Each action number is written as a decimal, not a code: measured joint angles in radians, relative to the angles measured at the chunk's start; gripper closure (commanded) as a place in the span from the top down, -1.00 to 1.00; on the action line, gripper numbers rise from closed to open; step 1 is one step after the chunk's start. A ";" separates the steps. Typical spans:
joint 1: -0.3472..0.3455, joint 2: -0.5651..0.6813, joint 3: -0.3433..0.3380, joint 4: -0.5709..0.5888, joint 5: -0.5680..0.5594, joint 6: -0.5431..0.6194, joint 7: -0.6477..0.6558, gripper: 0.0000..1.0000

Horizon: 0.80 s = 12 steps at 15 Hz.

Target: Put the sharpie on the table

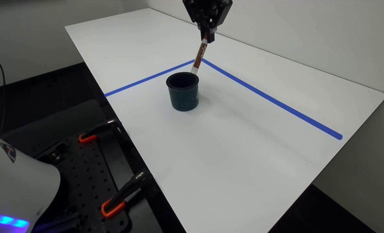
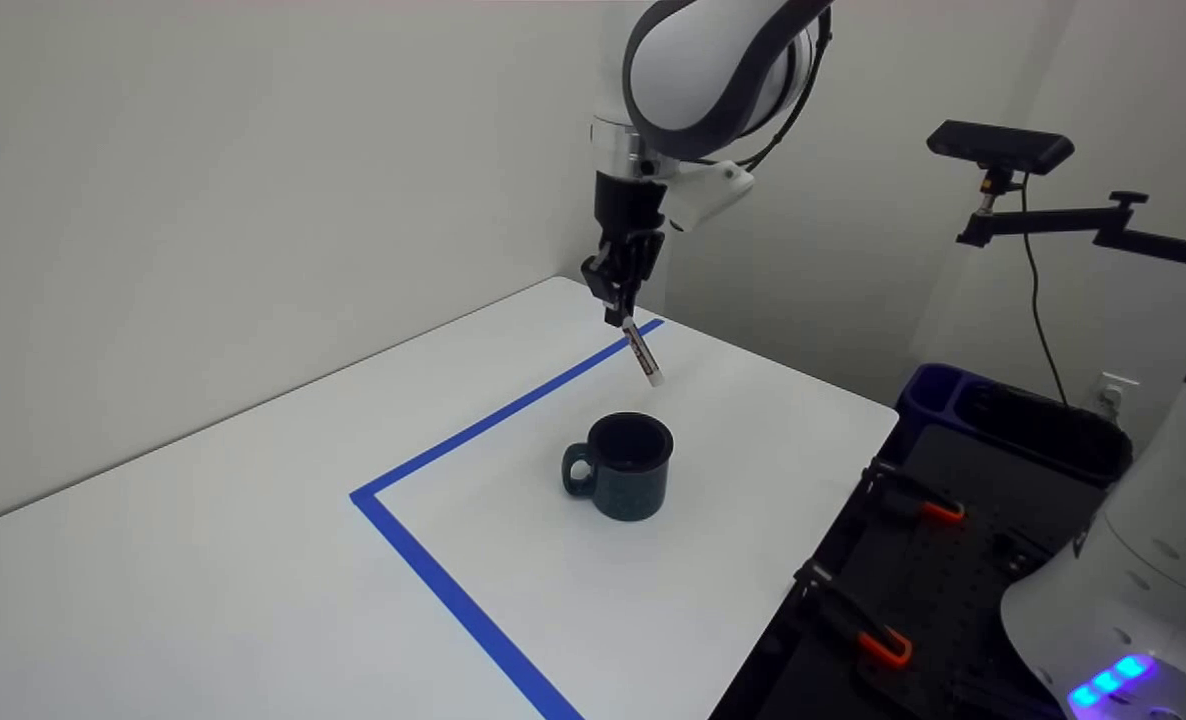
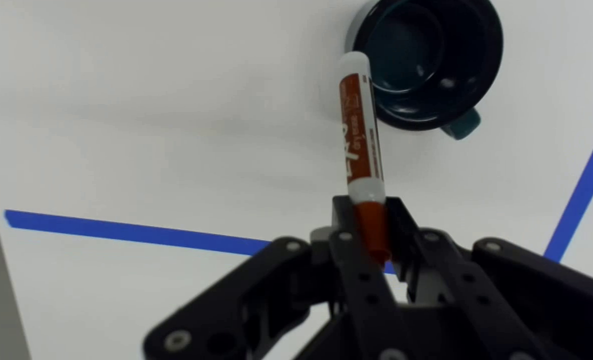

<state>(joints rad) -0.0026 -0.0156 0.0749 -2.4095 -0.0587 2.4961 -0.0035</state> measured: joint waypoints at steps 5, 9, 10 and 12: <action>-0.003 0.095 -0.055 0.098 -0.121 -0.057 0.168 -0.90; -0.003 0.236 -0.084 0.159 -0.114 -0.072 0.174 -0.90; -0.003 0.270 -0.089 0.173 -0.109 -0.076 0.174 -0.90; -0.003 0.335 -0.096 0.201 -0.089 -0.090 0.172 -0.90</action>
<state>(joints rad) -0.0058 0.3189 -0.0213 -2.2086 -0.1479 2.4061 0.1686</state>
